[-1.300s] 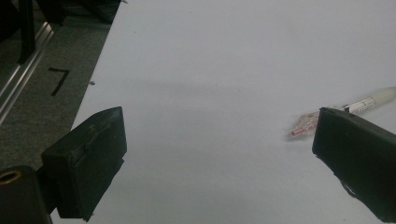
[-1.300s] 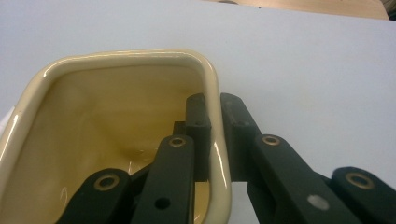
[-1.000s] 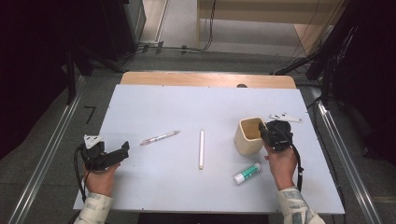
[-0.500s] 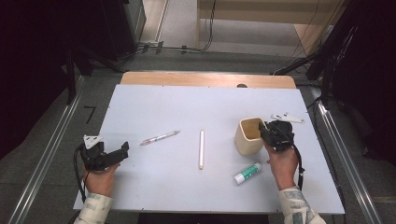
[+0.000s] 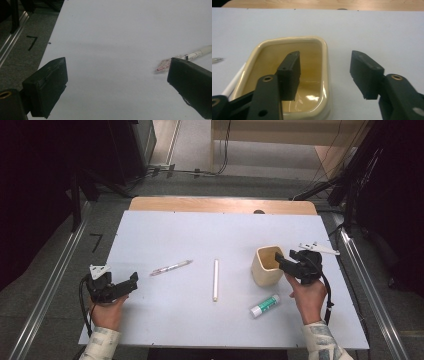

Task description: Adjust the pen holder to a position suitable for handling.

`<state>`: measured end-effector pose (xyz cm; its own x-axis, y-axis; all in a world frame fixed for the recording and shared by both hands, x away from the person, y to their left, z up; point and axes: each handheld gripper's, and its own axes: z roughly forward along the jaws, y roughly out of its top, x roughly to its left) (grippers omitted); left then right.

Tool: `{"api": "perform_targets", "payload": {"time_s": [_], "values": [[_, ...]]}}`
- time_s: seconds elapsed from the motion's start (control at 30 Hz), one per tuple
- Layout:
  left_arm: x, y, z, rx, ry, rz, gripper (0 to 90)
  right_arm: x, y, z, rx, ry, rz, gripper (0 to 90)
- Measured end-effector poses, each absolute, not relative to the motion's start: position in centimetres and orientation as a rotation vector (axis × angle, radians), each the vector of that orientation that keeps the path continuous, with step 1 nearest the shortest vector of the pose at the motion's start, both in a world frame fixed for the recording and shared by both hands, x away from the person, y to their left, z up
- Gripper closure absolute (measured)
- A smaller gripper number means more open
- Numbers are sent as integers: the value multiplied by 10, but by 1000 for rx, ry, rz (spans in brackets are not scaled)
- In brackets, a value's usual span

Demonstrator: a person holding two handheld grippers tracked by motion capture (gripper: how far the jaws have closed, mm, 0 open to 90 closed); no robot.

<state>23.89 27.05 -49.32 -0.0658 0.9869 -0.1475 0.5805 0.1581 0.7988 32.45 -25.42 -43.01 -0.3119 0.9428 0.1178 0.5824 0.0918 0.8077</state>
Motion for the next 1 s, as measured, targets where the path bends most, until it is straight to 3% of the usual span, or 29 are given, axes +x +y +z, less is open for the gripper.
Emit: {"api": "perform_targets", "payload": {"time_s": [0.33,1.0], "values": [[239,270,-494,1506,1737,736,36,311,-265,-420,1461,1942,1173,293],[239,269,-494,1509,1736,735,36,283,-276,-419,1418,1966,1227,257]]}}
